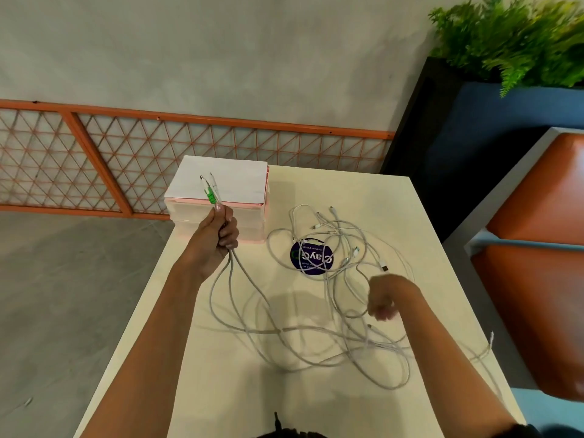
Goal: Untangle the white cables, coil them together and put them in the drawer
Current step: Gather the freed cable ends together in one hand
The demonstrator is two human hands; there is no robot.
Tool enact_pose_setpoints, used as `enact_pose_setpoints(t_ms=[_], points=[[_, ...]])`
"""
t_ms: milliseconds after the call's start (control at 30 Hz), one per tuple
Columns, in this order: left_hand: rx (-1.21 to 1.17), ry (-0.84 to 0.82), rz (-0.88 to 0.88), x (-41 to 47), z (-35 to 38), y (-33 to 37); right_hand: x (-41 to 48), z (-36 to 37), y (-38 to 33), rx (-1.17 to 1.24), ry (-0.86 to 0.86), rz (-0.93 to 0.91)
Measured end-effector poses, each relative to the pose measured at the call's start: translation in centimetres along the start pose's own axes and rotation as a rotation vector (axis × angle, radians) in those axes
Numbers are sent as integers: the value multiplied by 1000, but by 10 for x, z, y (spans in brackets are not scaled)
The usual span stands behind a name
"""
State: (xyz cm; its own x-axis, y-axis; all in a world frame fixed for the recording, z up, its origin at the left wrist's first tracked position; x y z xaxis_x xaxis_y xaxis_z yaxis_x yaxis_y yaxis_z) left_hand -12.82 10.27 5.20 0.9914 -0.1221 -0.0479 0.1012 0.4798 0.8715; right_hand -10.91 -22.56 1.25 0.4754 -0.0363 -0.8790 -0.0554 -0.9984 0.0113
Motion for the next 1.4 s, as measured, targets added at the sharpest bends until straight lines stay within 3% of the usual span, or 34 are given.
enact_pose_setpoints(t_ms=[100,200,500,700,833,1100,1400], points=[[-58,-53,-3,2,10,-2,-29,-26,-54,89,258,-412],[-112,-99,-9,3,20,-3,-52,-18,-114,172,199,-798],[-254,-146,52,4,14,11,-44,20,-178,672,-26,-1181],[-276,-92,88,8,5,17,-55,27,-189,854,-109,-1146],[-249,-9,88,11,-1,16,-56,32,-185,797,-54,-1109],[-302,231,137,17,-26,15,-50,50,-150,679,-220,-1041],[-295,371,193,19,-50,27,-26,75,-103,478,-334,-889]])
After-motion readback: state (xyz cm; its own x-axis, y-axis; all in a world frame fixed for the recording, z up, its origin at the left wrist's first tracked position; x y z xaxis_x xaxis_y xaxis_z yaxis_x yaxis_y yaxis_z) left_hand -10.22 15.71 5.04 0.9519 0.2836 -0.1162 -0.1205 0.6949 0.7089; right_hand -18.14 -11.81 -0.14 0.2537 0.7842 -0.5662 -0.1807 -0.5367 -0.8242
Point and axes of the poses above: each hand's wrist, its own x-axis towards the middle knuckle, its own z-axis out of the palm, y = z × x, the point moved 1 cm from there along x, towards the middle knuckle, and after that the axes turned 7 degrees about -y, right-handed, at the moved point
